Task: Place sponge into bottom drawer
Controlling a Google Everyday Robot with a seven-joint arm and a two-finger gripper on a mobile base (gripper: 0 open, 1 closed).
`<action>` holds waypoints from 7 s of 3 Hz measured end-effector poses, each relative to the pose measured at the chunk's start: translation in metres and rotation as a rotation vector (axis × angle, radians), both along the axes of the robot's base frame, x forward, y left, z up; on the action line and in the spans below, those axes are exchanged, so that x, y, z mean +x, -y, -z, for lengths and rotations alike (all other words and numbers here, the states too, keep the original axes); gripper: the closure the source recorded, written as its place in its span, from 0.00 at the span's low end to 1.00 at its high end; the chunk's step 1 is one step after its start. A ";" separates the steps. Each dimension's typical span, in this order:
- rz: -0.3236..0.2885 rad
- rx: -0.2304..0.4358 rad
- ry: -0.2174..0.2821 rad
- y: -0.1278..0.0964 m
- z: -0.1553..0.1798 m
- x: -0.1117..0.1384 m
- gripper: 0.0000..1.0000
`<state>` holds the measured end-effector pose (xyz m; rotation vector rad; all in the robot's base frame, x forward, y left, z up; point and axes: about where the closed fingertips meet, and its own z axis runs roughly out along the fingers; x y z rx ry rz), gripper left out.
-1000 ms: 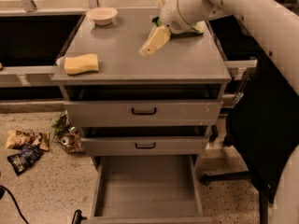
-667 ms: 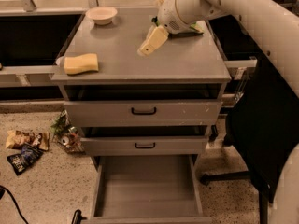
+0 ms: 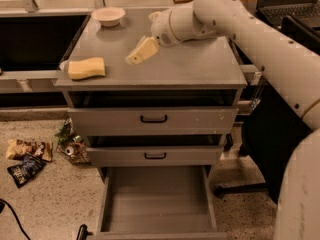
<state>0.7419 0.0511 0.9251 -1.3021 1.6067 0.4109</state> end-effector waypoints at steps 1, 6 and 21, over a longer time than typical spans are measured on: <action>-0.008 0.061 -0.048 -0.028 0.018 0.007 0.00; -0.151 0.133 -0.179 -0.131 0.066 0.010 0.00; 0.009 0.133 -0.122 -0.058 0.027 -0.186 1.00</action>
Offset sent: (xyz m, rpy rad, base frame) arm 0.0237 0.0829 -0.0560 0.1158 0.1201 0.0487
